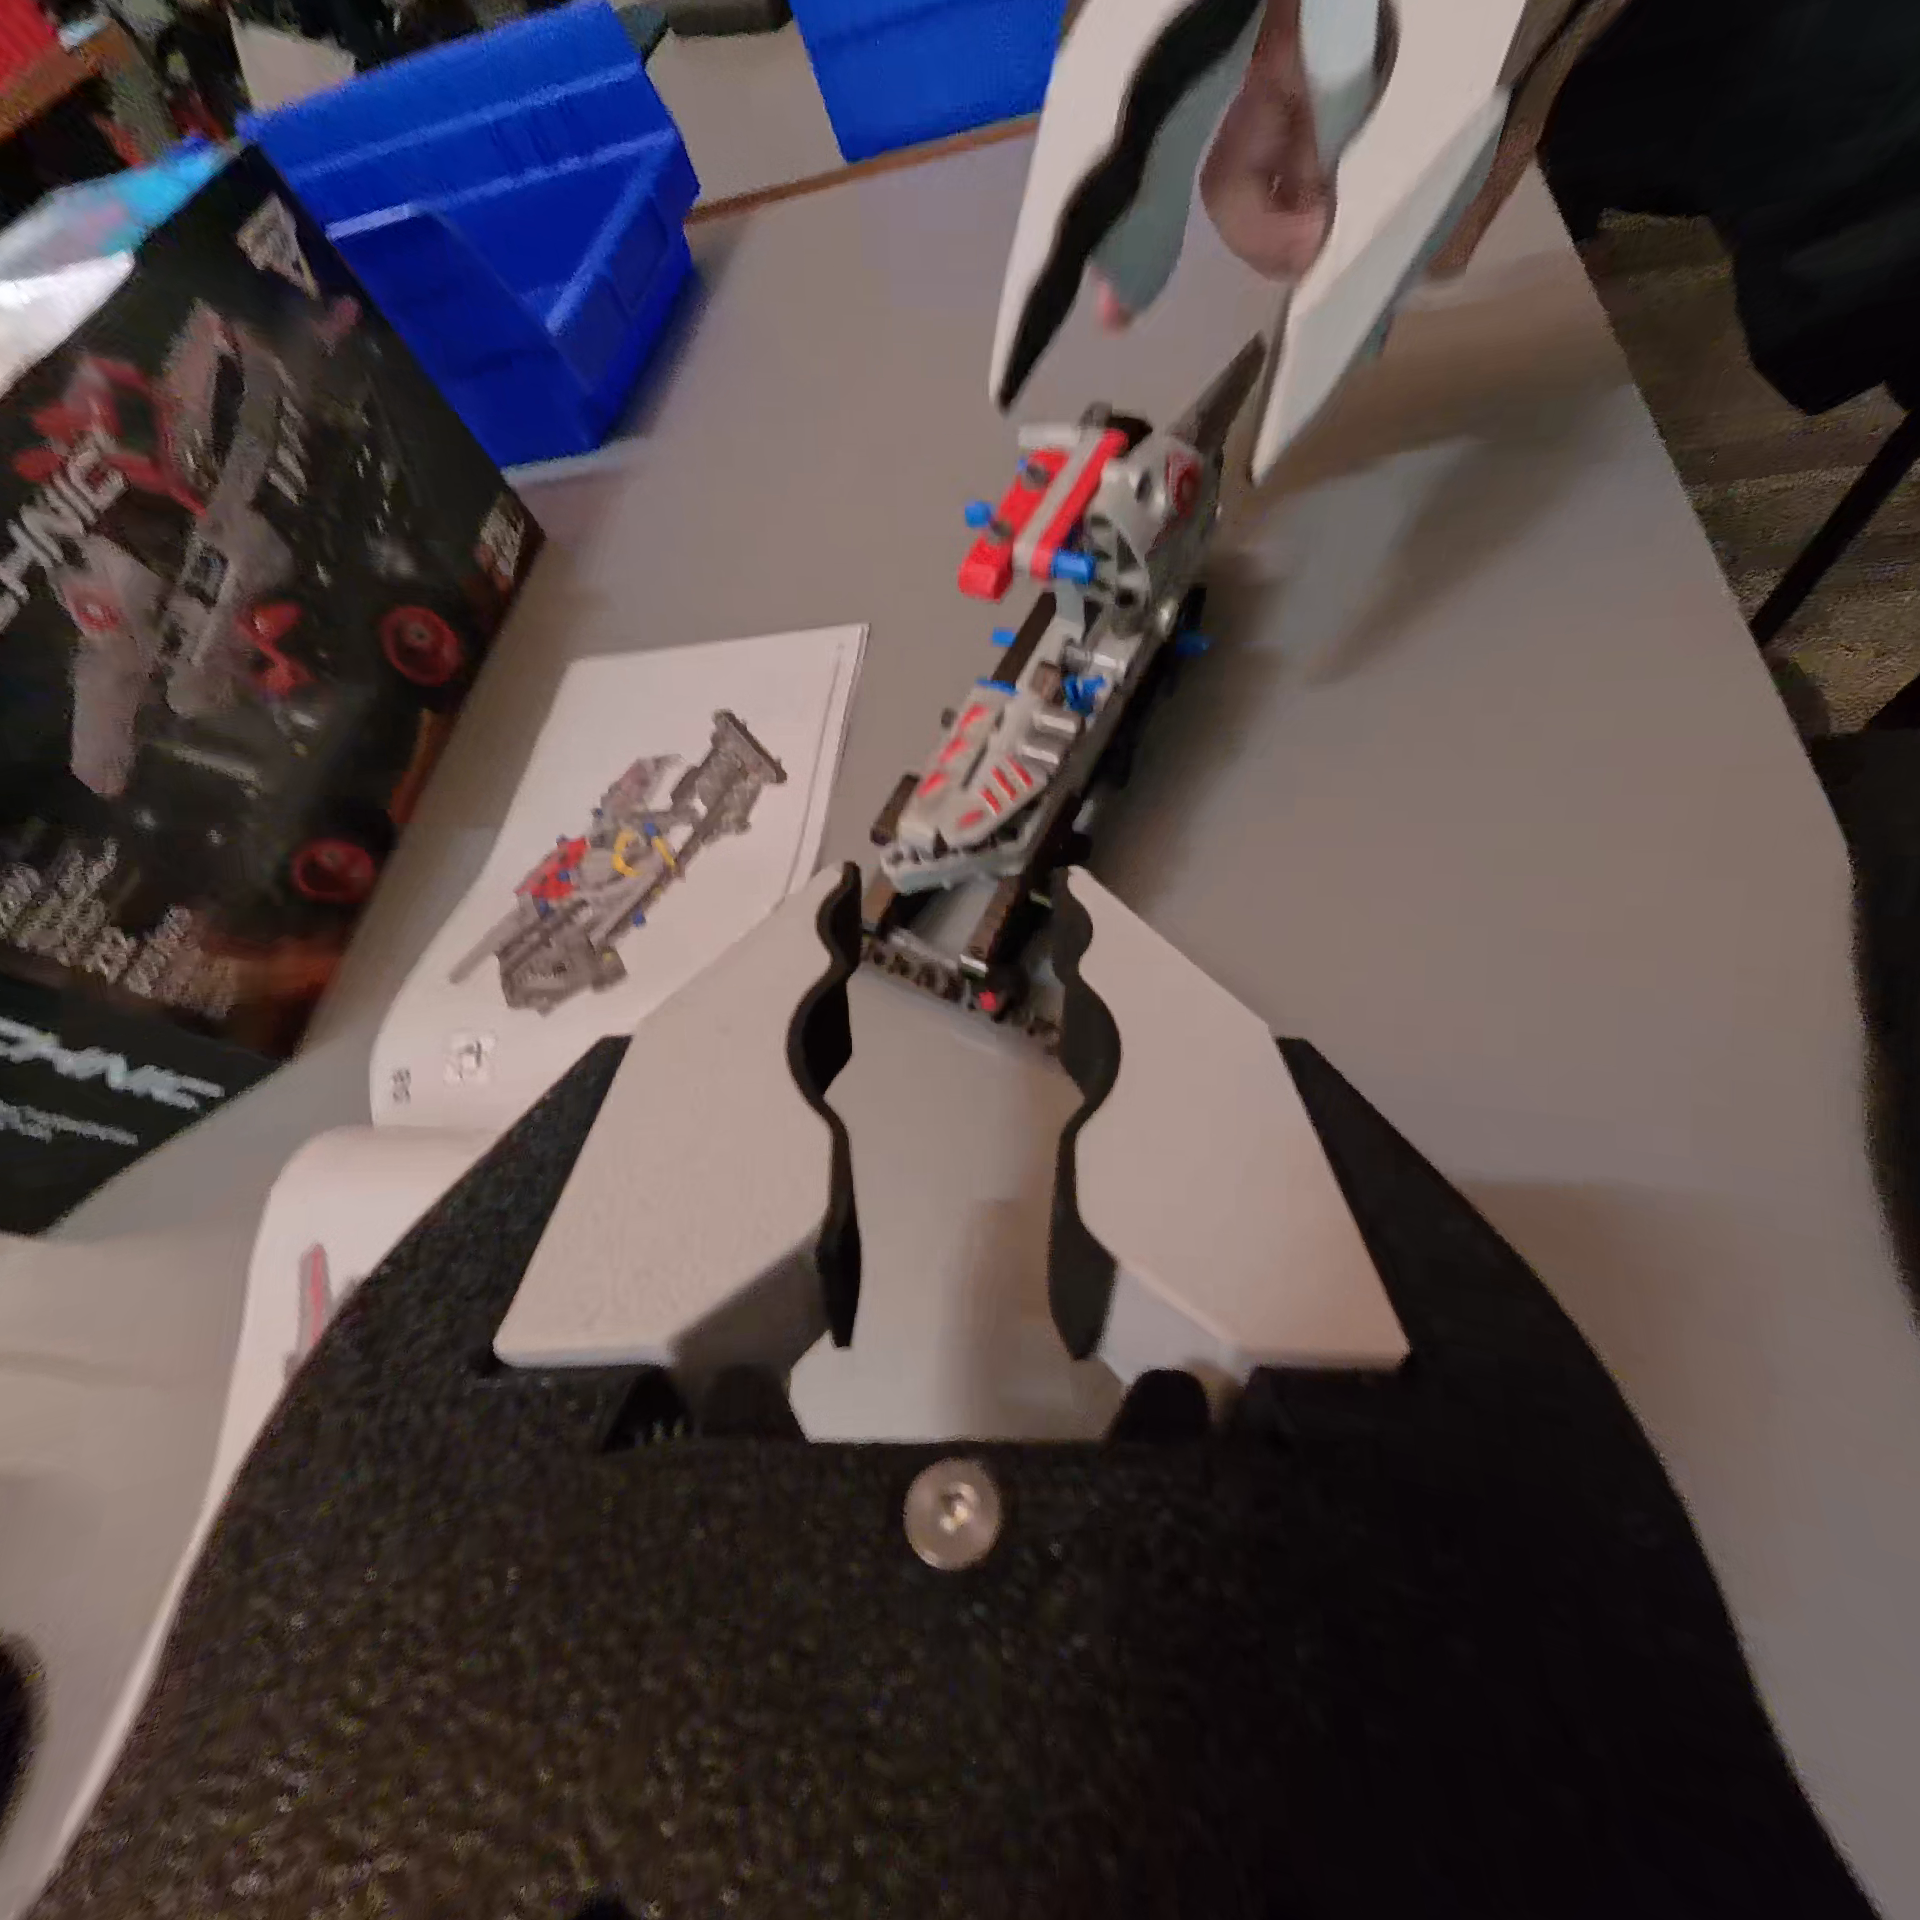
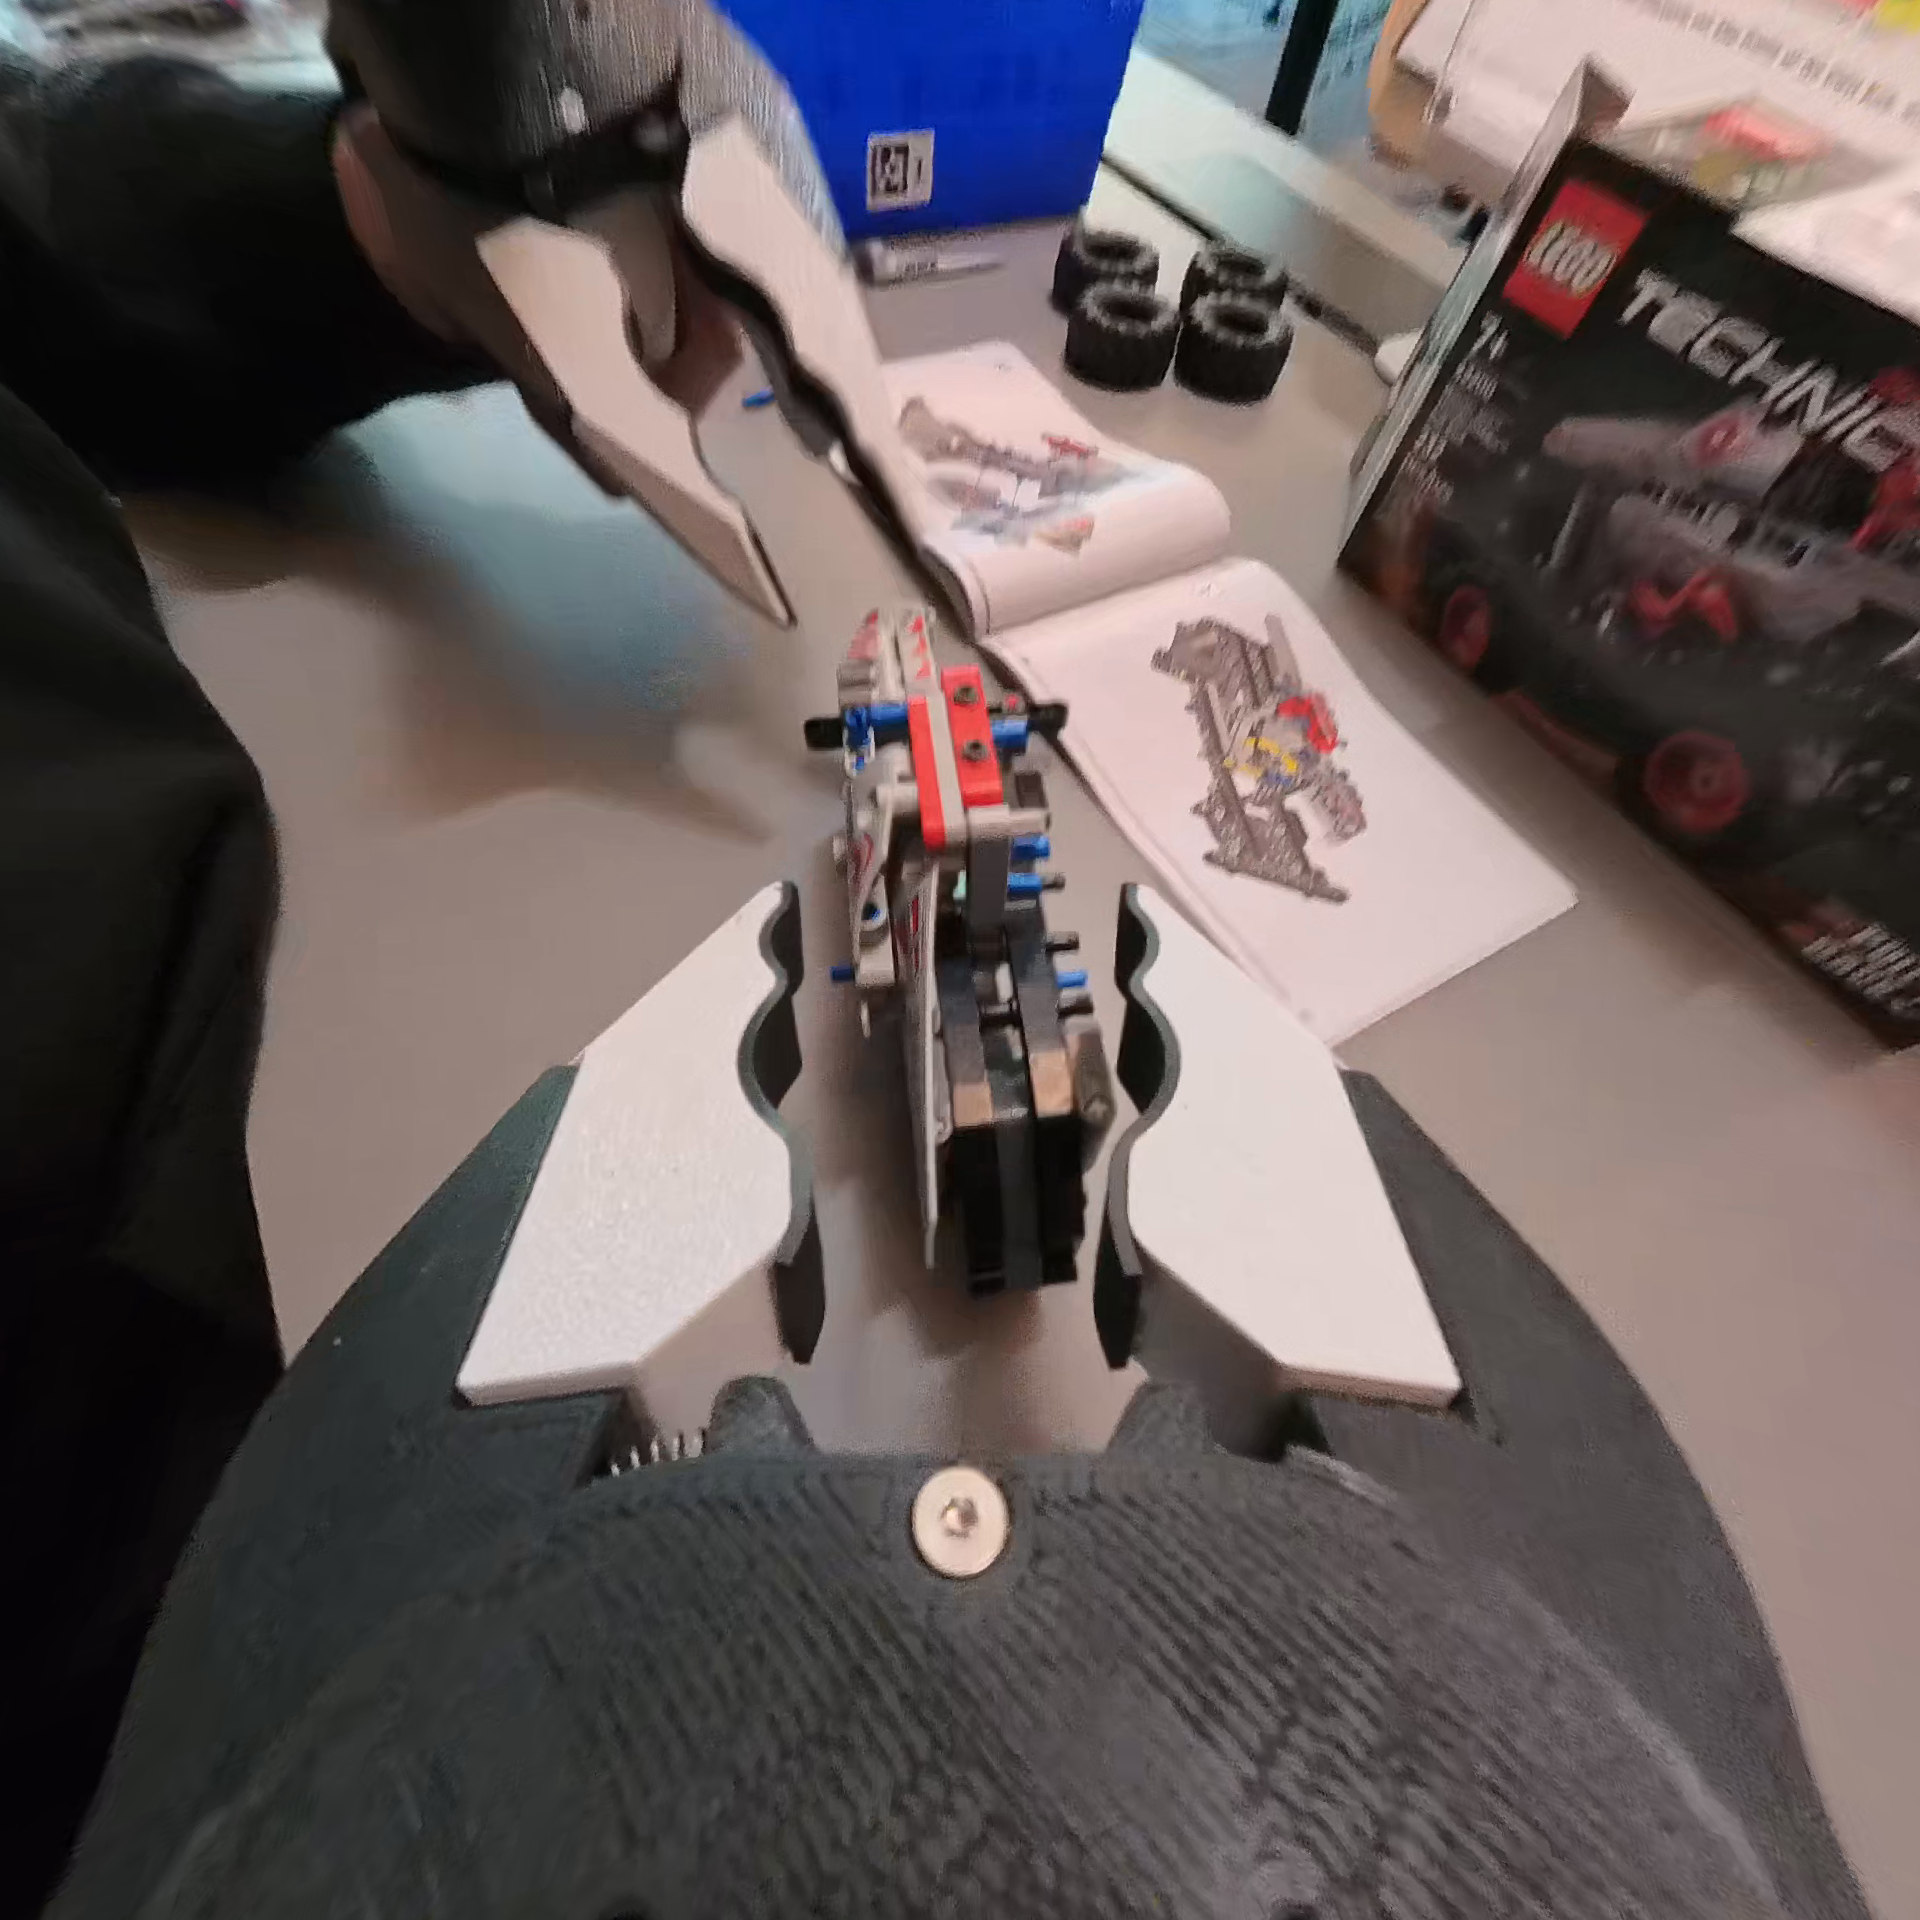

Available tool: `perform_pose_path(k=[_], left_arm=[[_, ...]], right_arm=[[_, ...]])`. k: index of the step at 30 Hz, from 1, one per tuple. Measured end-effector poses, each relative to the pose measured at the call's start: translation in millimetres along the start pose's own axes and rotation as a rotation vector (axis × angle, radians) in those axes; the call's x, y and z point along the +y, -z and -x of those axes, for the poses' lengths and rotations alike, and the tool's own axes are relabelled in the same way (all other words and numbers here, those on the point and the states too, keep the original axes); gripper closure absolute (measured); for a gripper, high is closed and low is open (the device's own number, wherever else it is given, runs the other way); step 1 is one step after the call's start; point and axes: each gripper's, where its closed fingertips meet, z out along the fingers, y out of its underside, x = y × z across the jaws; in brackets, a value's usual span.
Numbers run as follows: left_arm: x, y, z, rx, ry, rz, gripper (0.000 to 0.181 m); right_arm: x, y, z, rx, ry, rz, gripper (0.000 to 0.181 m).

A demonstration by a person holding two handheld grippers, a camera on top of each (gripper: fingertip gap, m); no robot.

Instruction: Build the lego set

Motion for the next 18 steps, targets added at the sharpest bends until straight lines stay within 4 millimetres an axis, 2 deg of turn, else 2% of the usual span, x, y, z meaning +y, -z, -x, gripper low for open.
perform_pose_path(k=[1,3,6,9,10,12,13,14,16,18], left_arm=[[-6,-1,1,0.013,-0.014,-0.01,0.145],[-12,-7,-1,0.061,-0.041,0.001,0.135],[4,-26,-3,0.133,-0.066,0.111,0.131],[13,-41,-3,0.155,-0.065,0.135,0.141],[12,-43,0,0.14,-0.073,0.124,0.147],[10,-41,-2,0.175,-0.053,0.111,0.149],[8,-40,-3,0.195,-0.021,0.098,0.149],[5,-38,-5,0.221,0.028,0.074,0.15],[-1,-34,-7,0.291,0.177,0.019,0.151],[-3,-30,-5,0.355,0.365,-0.002,0.153]], right_arm=[[7,-2,2,-0.015,-0.019,0.028,0.12],[18,-6,2,-0.009,-0.037,0.071,0.122],[23,-10,-1,0.029,0.018,0.079,0.141],[21,-10,-4,0.023,-0.013,0.051,0.141],[21,-10,-4,0.013,-0.027,0.044,0.141],[20,-8,-4,0.001,-0.043,0.033,0.142],[17,-7,-3,-0.007,-0.055,0.015,0.143],[11,-5,-1,-0.027,-0.067,-0.026,0.154],[-5,3,-5,-0.035,-0.113,-0.144,0.15],[-9,9,-15,-0.018,-0.168,-0.198,0.139]])
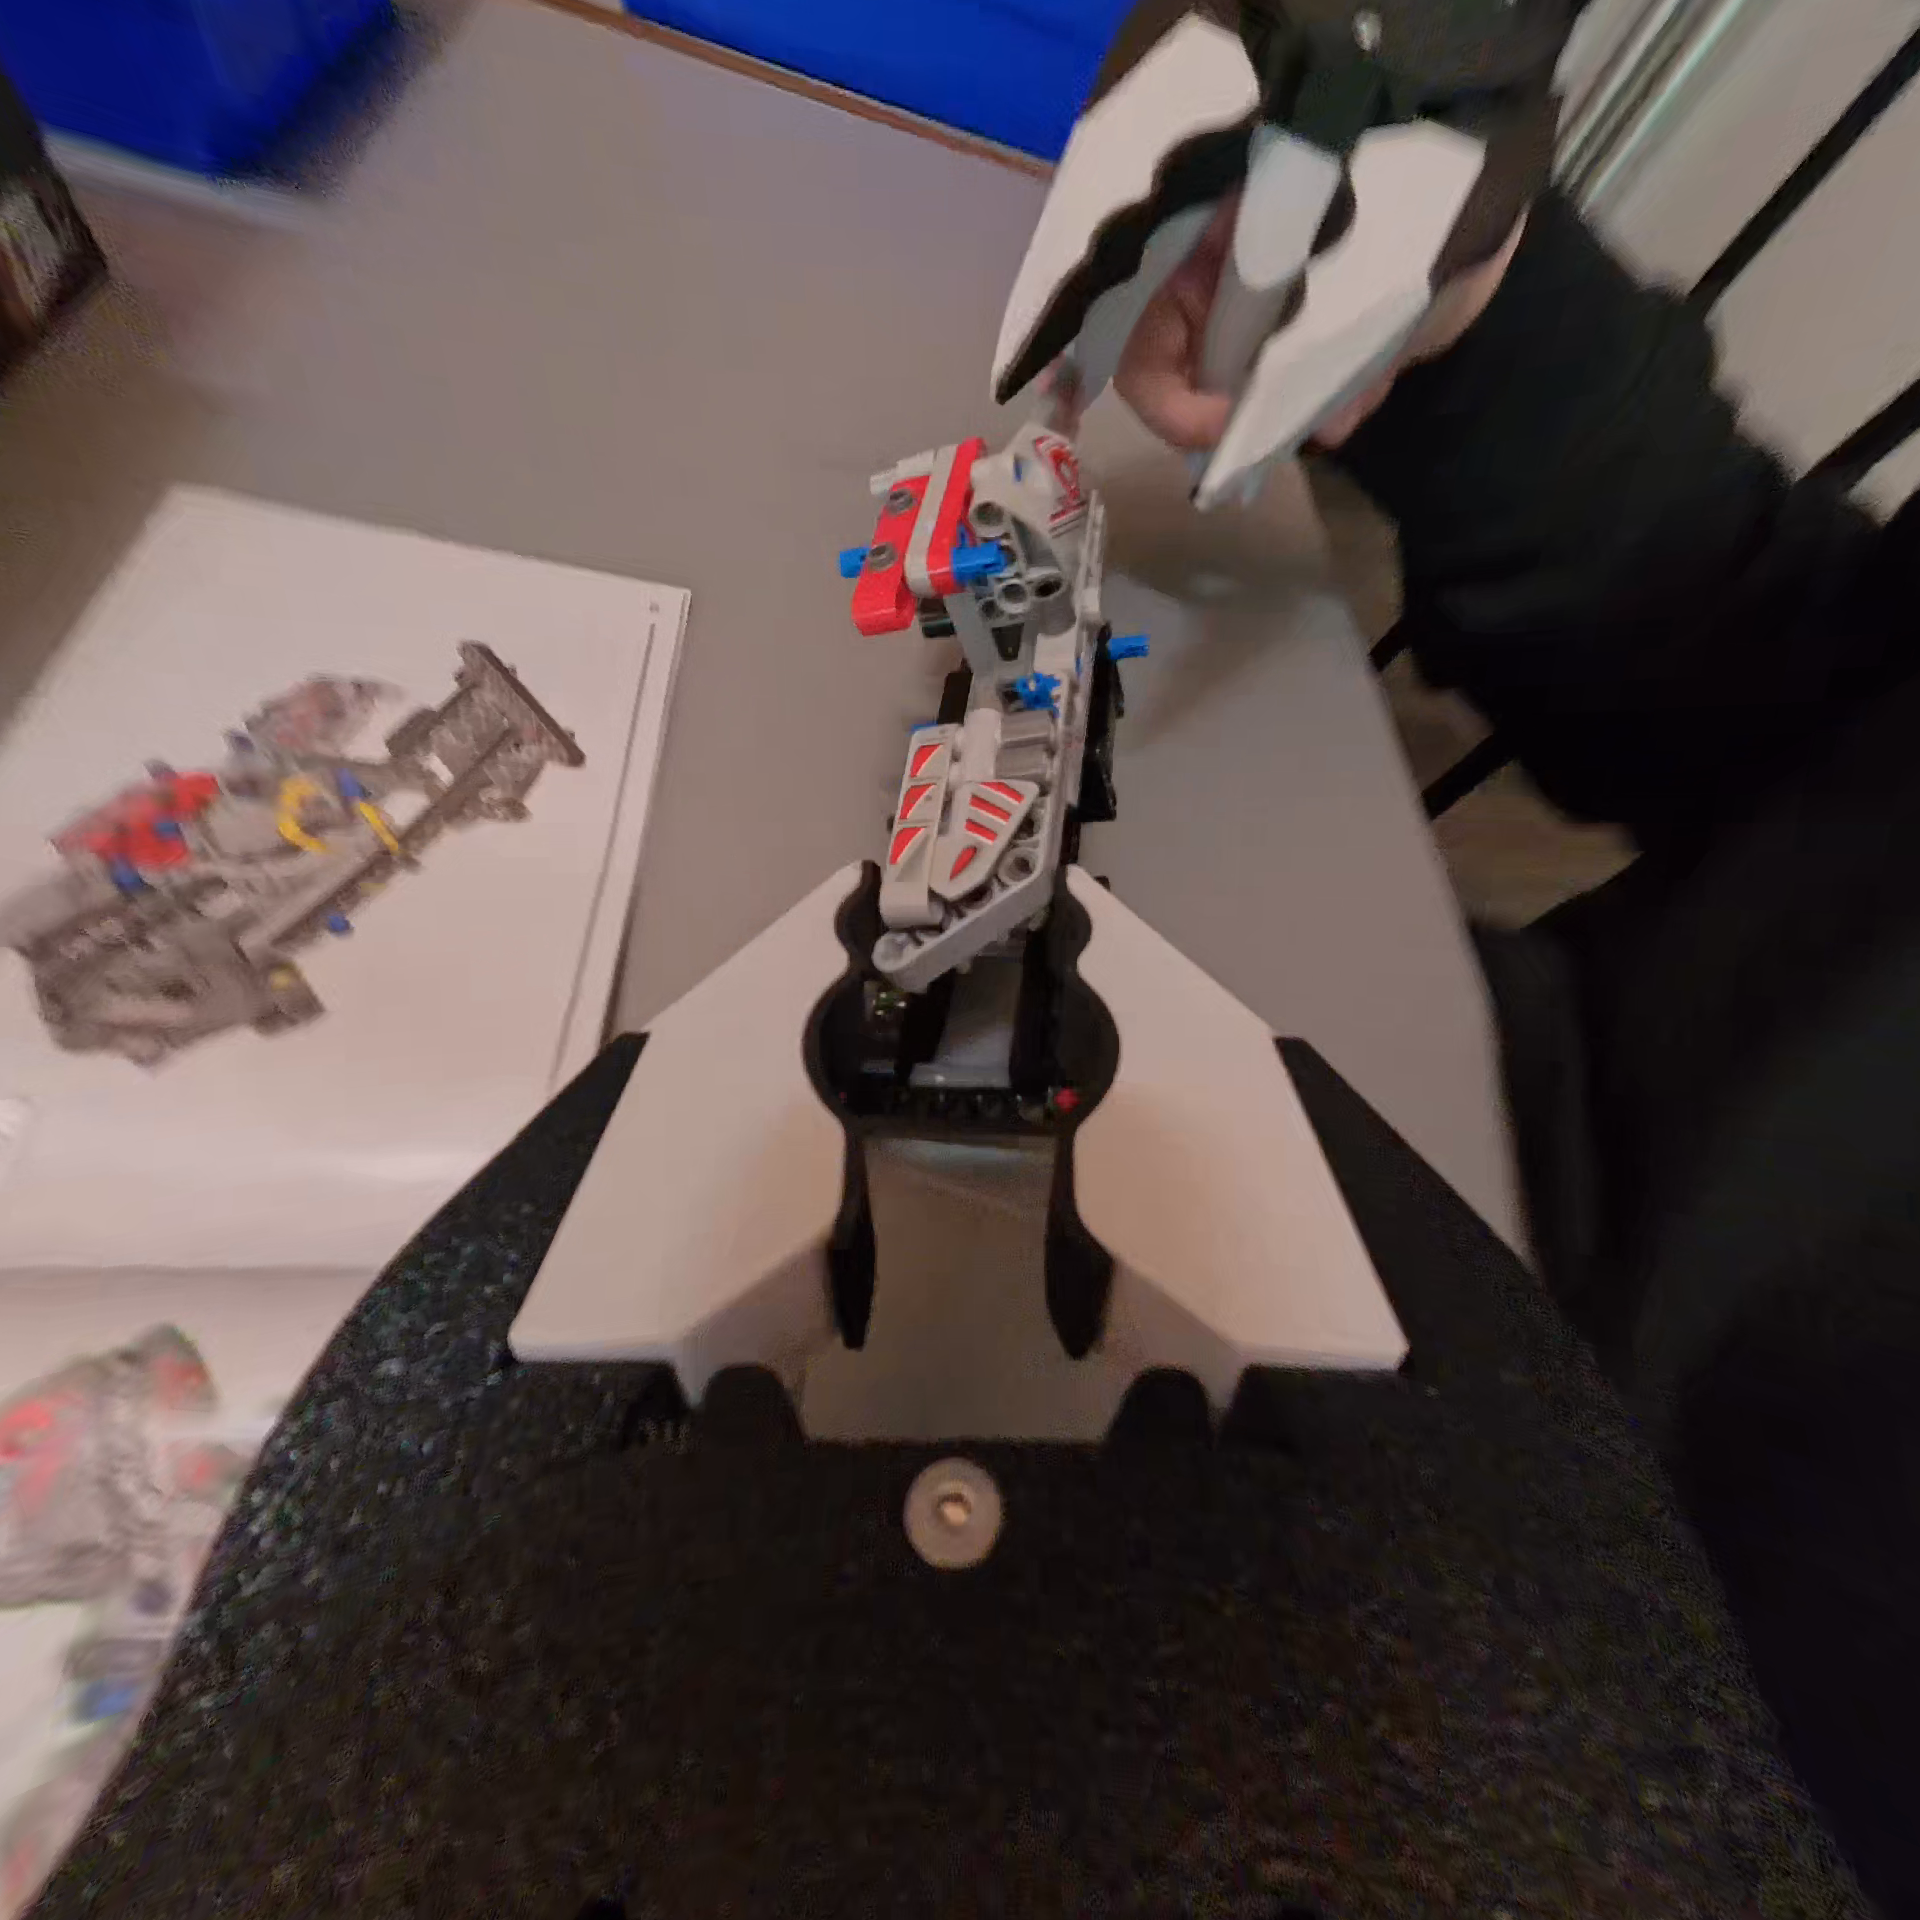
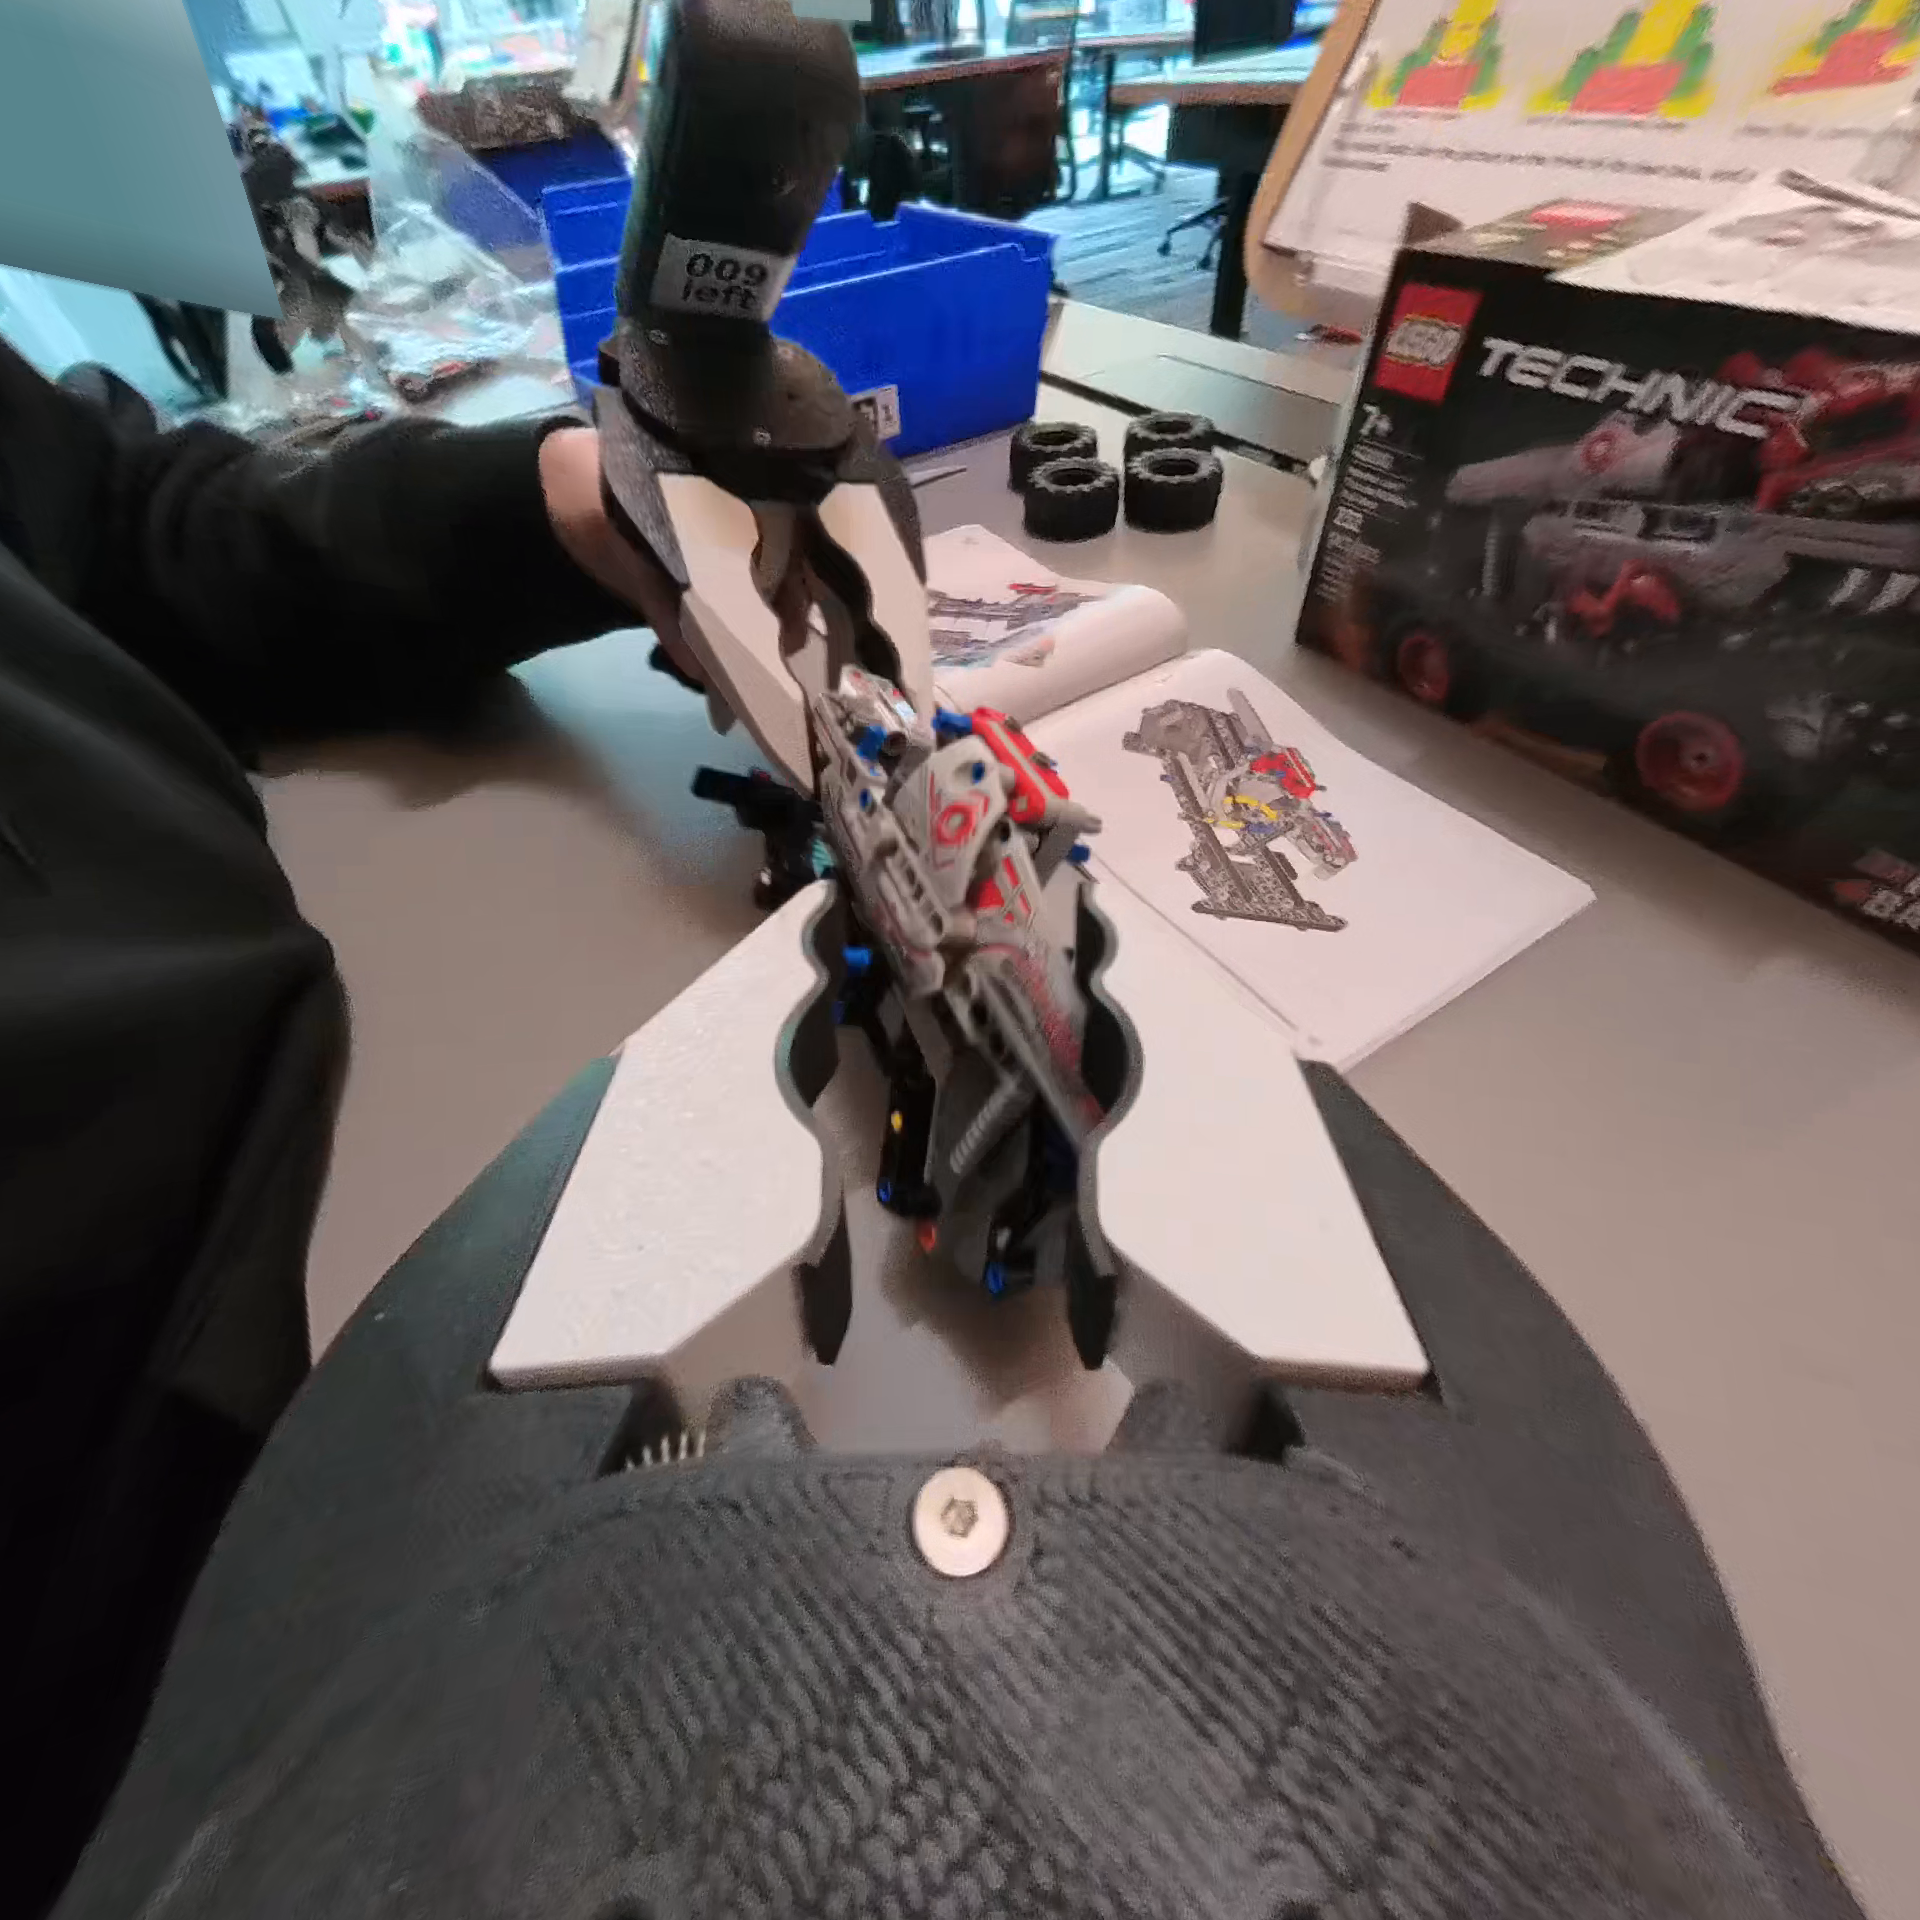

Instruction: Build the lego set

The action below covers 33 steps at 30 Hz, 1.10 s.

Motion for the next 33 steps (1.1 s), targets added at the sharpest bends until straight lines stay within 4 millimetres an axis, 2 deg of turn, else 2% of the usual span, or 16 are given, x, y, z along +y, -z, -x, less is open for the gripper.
perform_pose_path(k=[2,4,6,8,10,15,19,23,28,31,32,33], left_arm=[[-5,5,1,0.066,0.197,-0.046,0.154],[-7,10,1,0.14,0.373,-0.081,0.155],[-5,13,2,0.197,0.477,-0.095,0.156],[-1,16,1,0.263,0.556,-0.095,0.156],[0,18,5,0.289,0.593,-0.124,0.156],[5,24,6,0.283,0.483,-0.129,0.157],[6,30,5,0.274,0.384,-0.11,0.156],[9,35,6,0.252,0.267,-0.092,0.156],[9,42,17,0.139,0.163,-0.124,0.153],[12,44,12,0.149,0.108,-0.12,0.152],[13,44,8,0.158,0.073,-0.115,0.152],[14,45,6,0.157,0.026,-0.114,0.153]], right_arm=[[4,4,-5,0.024,-0.006,0.016,0.124],[6,5,-1,0.02,0.042,0.013,0.117],[13,0,-3,0.032,0.069,0.039,0.117],[28,-8,-9,0.055,0.08,0.11,0.11],[35,-12,-17,0.074,0.081,0.133,0.114],[10,-12,-25,-0.007,-0.034,-0.011,0.119],[19,-27,-30,-0.102,-0.069,0.073,0.123],[18,-42,-26,-0.108,0.029,0.095,0.152],[12,-39,-14,-0.089,0.05,0.065,0.164],[11,-34,2,-0.1,0.074,0.074,0.168],[11,-32,8,-0.117,0.08,0.081,0.165],[10,-31,15,-0.15,0.074,0.091,0.156]])
